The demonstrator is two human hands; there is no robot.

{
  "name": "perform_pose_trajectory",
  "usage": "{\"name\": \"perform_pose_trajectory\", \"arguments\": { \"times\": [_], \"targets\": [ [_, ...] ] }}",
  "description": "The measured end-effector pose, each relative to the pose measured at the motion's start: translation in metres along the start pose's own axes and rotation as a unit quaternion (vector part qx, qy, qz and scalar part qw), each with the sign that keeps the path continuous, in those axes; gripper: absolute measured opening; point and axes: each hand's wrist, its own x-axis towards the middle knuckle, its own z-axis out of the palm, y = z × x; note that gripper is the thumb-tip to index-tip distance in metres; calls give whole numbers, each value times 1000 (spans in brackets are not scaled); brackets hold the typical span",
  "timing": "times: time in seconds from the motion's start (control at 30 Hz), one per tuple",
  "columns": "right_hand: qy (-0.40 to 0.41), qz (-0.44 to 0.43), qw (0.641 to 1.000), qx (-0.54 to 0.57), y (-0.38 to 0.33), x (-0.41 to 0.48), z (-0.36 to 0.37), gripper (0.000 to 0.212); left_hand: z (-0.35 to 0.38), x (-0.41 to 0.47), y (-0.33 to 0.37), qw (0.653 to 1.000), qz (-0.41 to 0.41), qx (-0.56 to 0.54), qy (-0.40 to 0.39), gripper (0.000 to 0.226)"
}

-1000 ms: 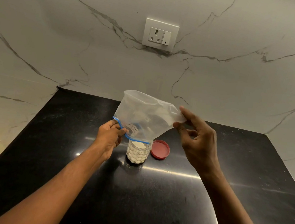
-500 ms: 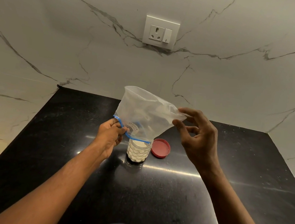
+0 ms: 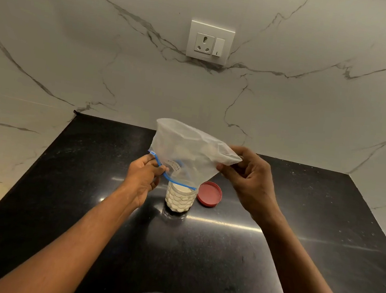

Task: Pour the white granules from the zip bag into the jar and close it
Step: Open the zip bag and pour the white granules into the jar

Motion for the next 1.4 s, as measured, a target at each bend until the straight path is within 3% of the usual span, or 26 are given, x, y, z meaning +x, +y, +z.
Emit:
{"name": "perform_pose_trajectory", "arguments": {
  "times": [0.07, 0.2, 0.3, 0.43, 0.63, 0.77, 0.9, 1.0, 1.2, 1.3, 1.4],
  "targets": [
    [35, -4, 999, -15, 0, -1, 3, 21, 0, 0, 0, 1000, 5, 1, -1, 29],
    [68, -16, 998, -3, -6, 2, 6, 36, -1, 2, -1, 1000, 0, -2, 6, 28],
    [86, -39, 996, 6, -8, 1, 5, 18, -2, 3, -1, 1000, -1, 3, 3, 26],
    [124, -26, 992, 7, -10, 1, 3, 21, -1, 3, -2, 1000, 2, 8, -1, 25],
    [109, -38, 993, -13, -7, 1, 0, 39, -2, 4, -5, 1000, 0, 3, -2, 27],
    [156, -55, 982, -87, -7, 0, -1, 24, 0, 4, -4, 1000, 6, 1, 1, 34],
    [112, -83, 978, -155, -7, -1, 1, 10, -1, 4, -3, 1000, 6, 5, -4, 35],
    [99, -78, 981, -147, -11, -1, 0, 6, -1, 5, -5, 1000, 8, 4, 4, 30],
    [134, -65, 976, -159, -11, -1, -5, 4, 0, 4, -6, 1000, 17, 0, -2, 41],
    [87, -46, 979, -177, -9, 0, -3, 21, -1, 4, -6, 1000, 15, -8, -1, 38],
    [28, -38, 981, -191, -12, 0, -7, 65, -2, 7, -6, 1000, 17, -7, 5, 32]
  ]
}}
